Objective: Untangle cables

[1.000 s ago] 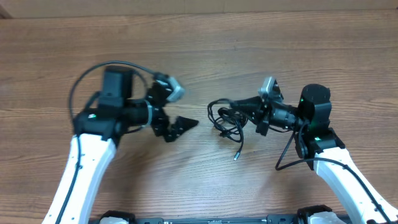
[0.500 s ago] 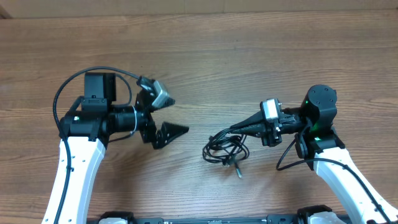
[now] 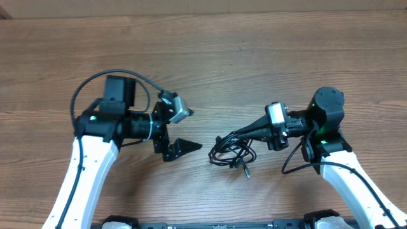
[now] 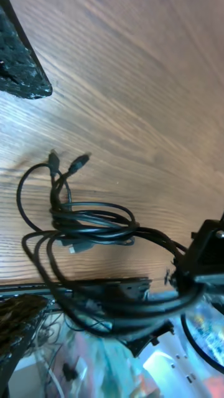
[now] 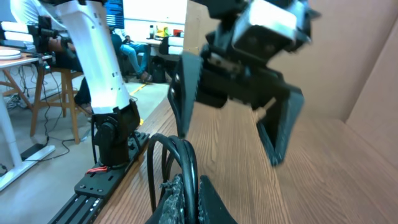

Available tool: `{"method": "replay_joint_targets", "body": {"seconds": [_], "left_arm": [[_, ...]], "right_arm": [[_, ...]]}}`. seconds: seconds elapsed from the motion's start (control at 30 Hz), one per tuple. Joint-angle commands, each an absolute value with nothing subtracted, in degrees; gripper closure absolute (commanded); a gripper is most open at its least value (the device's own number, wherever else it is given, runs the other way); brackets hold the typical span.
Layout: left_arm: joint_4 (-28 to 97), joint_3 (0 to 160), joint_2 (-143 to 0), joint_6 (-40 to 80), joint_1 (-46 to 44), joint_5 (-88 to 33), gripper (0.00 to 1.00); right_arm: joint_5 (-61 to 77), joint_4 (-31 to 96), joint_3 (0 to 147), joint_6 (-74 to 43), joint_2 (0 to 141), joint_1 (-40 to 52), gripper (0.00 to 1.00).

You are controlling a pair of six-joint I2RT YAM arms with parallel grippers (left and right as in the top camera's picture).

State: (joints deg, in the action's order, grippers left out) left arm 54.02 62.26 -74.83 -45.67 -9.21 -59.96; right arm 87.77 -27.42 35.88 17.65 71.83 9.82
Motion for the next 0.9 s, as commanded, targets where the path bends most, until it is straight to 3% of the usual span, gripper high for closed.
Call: {"method": "replay_joint_targets", "body": {"seconds": [0.0, 0.33, 0.87], "left_arm": [[52.86, 61.98, -78.08, -46.09, -10.37, -59.88, 0.0], [46.11, 61.98, -85.41, -42.04, -10.81, -65.73, 0.0], [46.06, 61.98, -87.22, -42.0, -19.27, -60.69, 0.01]], "right_arm": [[89.93, -27.94, 36.88, 17.89, 70.72, 10.59, 0.96], [89.93, -27.9, 36.86, 17.87, 70.72, 10.66, 0.96], [89.91, -26.68, 36.82, 17.87, 70.74, 10.66, 0.96]]}}
